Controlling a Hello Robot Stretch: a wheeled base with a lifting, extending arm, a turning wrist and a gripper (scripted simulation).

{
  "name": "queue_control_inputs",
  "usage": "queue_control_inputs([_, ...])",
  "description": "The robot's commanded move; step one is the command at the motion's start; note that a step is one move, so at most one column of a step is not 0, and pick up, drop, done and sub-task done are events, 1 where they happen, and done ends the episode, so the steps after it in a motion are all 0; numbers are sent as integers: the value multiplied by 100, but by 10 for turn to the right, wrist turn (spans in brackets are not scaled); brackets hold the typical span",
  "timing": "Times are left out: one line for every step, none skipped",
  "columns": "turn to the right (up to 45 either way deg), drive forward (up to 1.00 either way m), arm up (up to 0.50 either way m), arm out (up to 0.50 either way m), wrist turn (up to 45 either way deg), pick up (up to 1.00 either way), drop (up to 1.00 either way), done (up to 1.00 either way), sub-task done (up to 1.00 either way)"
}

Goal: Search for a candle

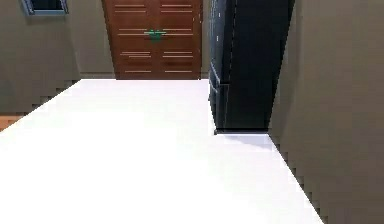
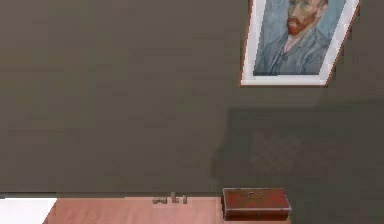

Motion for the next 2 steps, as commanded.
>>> queue_control_inputs([-30,0,0,0,0,0,0,0,0])
queue_control_inputs([0,20,0,0,0,0,0,0,0])
